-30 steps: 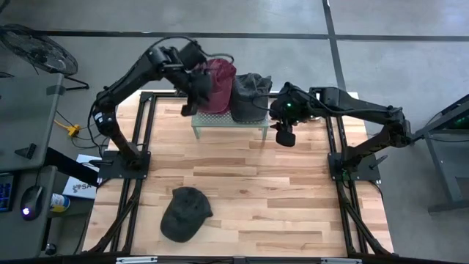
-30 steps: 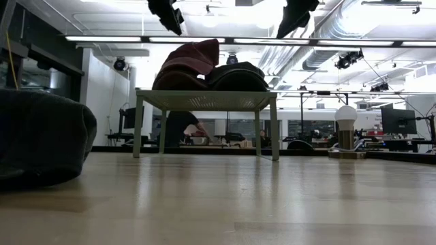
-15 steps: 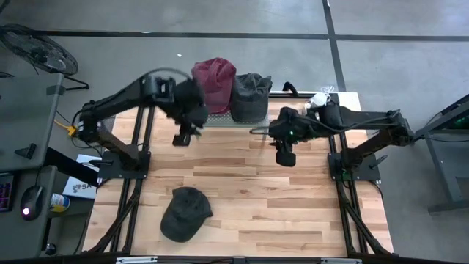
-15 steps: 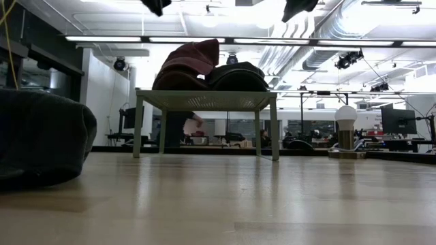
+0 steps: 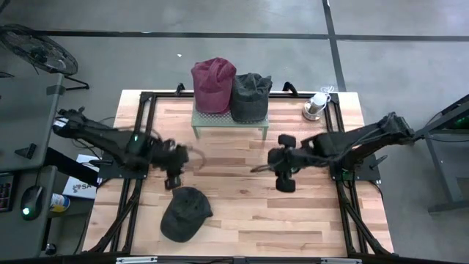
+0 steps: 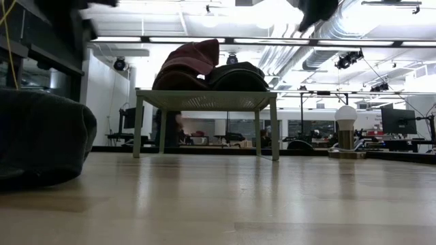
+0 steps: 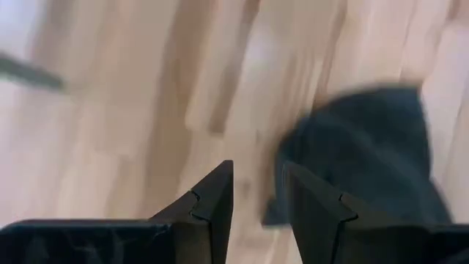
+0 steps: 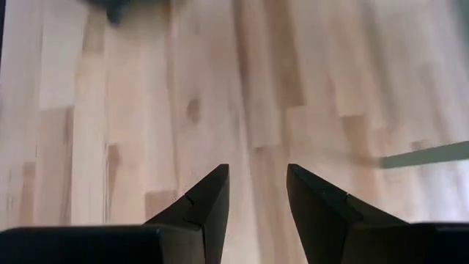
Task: Pick & Place hat
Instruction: Stack the black caps on top of black cap on the shelf
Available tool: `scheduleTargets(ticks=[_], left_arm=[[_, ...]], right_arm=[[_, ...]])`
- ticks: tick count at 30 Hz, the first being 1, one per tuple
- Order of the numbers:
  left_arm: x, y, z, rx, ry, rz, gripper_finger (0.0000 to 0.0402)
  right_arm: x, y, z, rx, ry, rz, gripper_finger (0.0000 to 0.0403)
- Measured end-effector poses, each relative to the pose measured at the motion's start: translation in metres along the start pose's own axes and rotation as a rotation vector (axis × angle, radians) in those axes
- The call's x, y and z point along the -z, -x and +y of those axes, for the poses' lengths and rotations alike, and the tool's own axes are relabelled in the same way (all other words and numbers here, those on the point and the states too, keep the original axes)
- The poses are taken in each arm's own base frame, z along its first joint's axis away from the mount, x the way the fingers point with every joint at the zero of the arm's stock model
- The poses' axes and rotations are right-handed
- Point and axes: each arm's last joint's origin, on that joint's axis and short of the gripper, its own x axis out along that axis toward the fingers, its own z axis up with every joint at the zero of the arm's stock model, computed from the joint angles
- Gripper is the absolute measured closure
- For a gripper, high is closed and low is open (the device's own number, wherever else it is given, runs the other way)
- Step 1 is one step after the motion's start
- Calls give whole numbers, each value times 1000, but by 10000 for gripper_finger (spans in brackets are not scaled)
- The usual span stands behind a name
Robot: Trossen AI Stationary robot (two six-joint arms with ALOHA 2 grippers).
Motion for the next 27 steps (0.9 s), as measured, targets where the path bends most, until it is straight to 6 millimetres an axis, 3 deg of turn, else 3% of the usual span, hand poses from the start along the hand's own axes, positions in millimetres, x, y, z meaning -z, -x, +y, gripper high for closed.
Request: scheduleTargets(ticks=[6,12,20,27], left_arm=[[37,-15,-21,-66,64,-1,284],[53,-27,-38,24,105,-57,284],[69,-44,-32,-20,96,-3,280],[75,-51,-28,-39,90,20,202]], right_arm=[[29,-34,18,-63,-23,21,272],[49,-56,30,-114,-36,-7,272],[65,-70,39,-168,-57,-44,272],[74,-73,45,-186,-65,-33,272]])
